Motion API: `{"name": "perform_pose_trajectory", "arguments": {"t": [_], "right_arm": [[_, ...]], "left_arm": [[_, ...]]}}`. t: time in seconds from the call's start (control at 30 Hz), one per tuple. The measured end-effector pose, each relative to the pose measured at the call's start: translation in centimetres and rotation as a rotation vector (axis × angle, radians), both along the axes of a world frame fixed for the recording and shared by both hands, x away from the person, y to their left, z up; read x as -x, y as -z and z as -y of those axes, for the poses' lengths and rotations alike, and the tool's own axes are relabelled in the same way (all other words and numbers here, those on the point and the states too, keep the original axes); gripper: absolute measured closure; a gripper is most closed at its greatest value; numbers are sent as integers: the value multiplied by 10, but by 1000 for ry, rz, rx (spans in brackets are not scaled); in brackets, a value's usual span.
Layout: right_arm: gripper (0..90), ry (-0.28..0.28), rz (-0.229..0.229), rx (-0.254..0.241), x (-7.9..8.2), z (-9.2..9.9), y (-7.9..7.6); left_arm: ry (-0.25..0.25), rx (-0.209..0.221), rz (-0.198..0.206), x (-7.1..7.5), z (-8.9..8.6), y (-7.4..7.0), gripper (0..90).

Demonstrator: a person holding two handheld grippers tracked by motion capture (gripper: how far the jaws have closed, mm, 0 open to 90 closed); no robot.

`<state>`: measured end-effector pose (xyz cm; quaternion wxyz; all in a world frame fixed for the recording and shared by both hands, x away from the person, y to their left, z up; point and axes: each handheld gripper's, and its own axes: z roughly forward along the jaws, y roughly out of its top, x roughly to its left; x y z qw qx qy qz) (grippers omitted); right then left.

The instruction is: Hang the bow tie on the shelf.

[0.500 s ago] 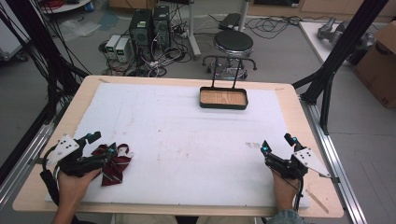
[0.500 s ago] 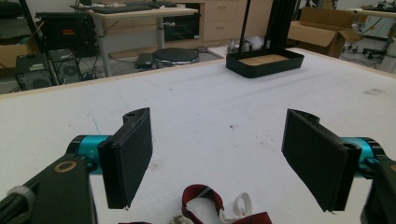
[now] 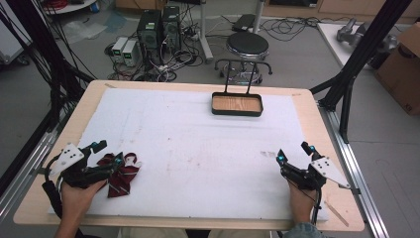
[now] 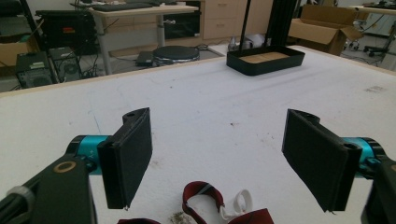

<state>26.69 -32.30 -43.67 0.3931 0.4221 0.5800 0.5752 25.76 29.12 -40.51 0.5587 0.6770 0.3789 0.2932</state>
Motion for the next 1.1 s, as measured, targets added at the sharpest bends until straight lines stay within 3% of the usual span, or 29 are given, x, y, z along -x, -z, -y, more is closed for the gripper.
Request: {"name": "perform_pose_trajectory", "arguments": {"t": [0.53, 0.63, 0.67, 0.77, 0.87, 1.03, 1.1], "right_arm": [[115, -7, -10, -5, -1, 0, 0], [115, -8, -9, -6, -1, 0, 0], [115, -8, -9, -6, -1, 0, 0], [115, -10, -14, -7, -2, 0, 0], [115, -11, -16, -10, -2, 0, 0], [115, -10, -13, -7, -2, 1, 0], [115, -10, -13, -6, -2, 1, 0]], "left_arm": [[-31, -48, 7, 2, -6, 0, 257], [-84, -78, -41, 1, -9, 3, 278], [-84, -78, -41, 1, -9, 3, 280], [-94, -91, -102, -1, -10, 8, 290], [-82, -107, -142, -3, -10, 13, 305], [-61, -174, -219, -7, -5, 22, 341], [-59, -183, -228, -8, -4, 23, 344]]}}
